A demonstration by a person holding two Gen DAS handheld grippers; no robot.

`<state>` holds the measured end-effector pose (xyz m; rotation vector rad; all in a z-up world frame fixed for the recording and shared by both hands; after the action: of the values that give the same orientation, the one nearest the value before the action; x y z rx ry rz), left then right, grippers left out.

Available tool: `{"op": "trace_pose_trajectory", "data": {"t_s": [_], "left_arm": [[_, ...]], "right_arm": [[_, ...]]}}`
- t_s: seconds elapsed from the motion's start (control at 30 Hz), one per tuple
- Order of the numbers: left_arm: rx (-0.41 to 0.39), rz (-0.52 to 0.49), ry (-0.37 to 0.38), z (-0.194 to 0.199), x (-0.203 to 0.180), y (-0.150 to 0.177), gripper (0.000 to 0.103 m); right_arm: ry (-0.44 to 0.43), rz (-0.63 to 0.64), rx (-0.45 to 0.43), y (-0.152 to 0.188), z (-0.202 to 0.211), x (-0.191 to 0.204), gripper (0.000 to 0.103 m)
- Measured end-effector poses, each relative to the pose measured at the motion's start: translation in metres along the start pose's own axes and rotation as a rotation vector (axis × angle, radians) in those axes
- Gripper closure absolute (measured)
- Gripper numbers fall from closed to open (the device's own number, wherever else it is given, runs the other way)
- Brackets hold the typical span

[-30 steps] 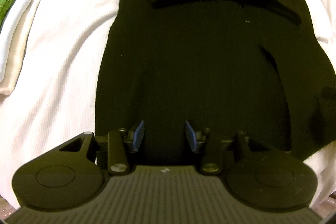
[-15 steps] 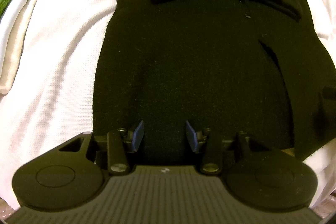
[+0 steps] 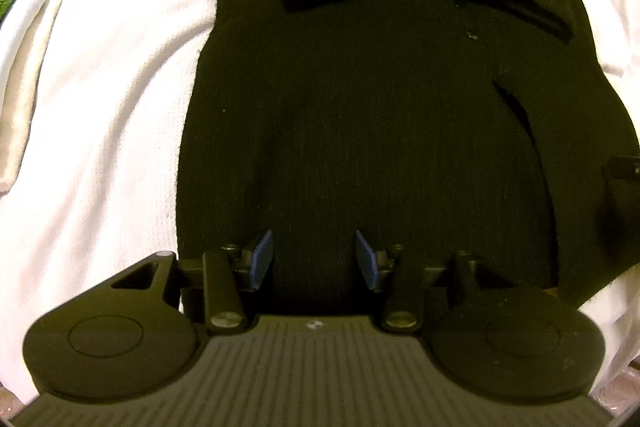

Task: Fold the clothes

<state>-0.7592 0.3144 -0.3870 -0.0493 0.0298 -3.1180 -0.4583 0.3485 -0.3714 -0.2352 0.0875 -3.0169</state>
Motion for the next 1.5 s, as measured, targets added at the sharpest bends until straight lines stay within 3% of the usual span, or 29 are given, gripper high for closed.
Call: {"op": "trace_pose_trajectory", "data": {"t_s": [0.43,0.73,1.07,1.37,1.5], "left_arm": [[-0.014,-0.031,0.034,0.015,0.01,-0.023,0.061],[-0.03,-0.047,0.108,0.028,0.027,-0.059,0.061],[-0.17,-0.058,0.1,0.044,0.064,-0.172,0.053],[-0.253,0.048,0.169,0.033,0.113,-0.272,0.051],[-0.258,0.117,0.239,0.026,0.126,-0.286,0.051]], "right_arm": [[0.009,0.028,0.027,-0.017,-0.007,-0.002,0.023],[0.006,0.046,-0.036,-0.06,-0.002,-0.002,0.024],[-0.02,0.064,-0.155,-0.152,0.009,-0.015,0.024],[-0.078,-0.013,-0.254,-0.219,0.008,-0.057,0.024],[-0.129,-0.047,-0.267,-0.255,0.002,-0.062,0.024]]}}
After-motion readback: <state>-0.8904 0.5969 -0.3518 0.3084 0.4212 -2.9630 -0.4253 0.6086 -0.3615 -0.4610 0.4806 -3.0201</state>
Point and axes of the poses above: each gripper's, at about its wrist camera, not at the fingertips, and z roughly against the way its jaws point, x to its left, y to its underside, the point moved 9 cm from there along -z, roughly the way its jaws point, and after that the axes turned 8 degrees about x, right-handed, at the moved point
